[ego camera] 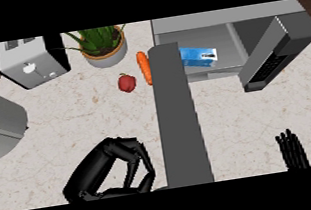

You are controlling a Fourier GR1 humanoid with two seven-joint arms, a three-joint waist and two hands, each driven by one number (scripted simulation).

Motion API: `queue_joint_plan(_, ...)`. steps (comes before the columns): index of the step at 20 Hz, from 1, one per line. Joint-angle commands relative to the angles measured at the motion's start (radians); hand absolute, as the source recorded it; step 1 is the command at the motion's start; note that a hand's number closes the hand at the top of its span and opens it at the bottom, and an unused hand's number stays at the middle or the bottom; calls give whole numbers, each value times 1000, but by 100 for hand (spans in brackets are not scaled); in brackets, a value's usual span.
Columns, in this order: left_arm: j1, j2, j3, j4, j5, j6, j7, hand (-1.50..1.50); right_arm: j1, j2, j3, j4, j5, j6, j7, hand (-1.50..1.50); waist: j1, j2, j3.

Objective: Pick up the milk, place it into the microwave and close the microwave

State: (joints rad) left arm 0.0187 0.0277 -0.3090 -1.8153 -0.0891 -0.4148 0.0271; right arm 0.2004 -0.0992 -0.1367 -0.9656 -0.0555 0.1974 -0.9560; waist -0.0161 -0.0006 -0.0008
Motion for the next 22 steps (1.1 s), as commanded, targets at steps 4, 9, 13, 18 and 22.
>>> queue_joint_plan(4,-171,-27,-92,254,-32,-19,4,150,96,-35,2,-120,-51,77,-20,-150,-1,2,0)
queue_joint_plan(9,-241,-28,-293,338,-143,183,-77,150,214,-43,42,-242,-51,77,-21,-150,-4,1,0)
queue_joint_plan(13,-324,-28,-483,487,-65,371,-66,150,217,-72,61,-299,-94,144,-16,-150,-24,4,0)
queue_joint_plan(18,-417,-28,-618,557,90,486,-22,150,238,-112,97,-463,-157,192,44,-150,-54,6,-1)
queue_joint_plan(22,-521,-27,-672,612,189,600,37,150,265,-111,141,-543,-166,187,50,-150,-104,11,-1)
